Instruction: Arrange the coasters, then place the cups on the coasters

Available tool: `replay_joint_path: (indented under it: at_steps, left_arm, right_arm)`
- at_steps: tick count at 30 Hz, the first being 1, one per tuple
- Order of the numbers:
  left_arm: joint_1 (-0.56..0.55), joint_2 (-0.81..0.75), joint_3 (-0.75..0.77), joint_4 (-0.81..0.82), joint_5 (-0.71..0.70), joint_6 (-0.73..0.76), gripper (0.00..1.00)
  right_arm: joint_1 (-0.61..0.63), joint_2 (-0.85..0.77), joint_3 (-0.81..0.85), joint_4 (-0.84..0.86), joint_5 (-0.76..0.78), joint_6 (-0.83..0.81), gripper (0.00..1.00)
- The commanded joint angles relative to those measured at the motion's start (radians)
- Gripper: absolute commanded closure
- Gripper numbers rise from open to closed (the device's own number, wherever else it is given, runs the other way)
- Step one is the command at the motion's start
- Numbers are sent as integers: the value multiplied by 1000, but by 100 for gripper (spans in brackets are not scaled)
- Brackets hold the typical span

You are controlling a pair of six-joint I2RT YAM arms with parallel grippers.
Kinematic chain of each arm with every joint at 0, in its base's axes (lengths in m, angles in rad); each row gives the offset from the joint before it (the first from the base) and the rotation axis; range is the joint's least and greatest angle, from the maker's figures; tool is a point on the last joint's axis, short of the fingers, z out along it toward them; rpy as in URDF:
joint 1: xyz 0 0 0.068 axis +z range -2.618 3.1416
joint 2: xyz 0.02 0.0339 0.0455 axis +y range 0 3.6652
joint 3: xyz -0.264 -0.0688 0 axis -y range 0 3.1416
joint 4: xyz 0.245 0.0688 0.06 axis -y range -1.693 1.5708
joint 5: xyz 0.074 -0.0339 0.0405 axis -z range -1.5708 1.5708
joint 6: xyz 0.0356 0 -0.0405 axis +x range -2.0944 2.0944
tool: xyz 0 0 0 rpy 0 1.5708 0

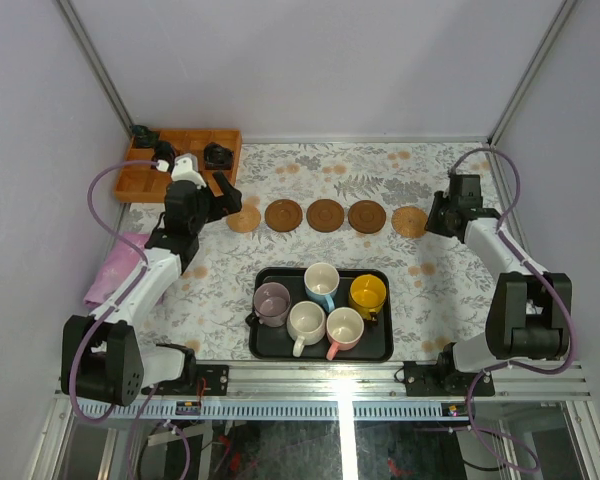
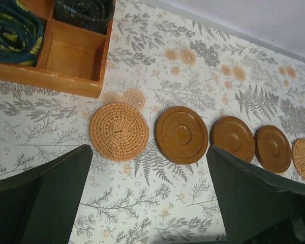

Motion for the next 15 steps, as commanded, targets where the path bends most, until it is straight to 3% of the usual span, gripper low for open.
replay_joint_path:
  at_steps: [1,15]
  left_arm:
    - [10,-14,-38,82,7,-8,5]
    - [10,54,-61,103,26,-58,6]
  right_arm:
    - [35,11,-21,-34,34,17,72]
    - [87,104,7,-92,57,14,72]
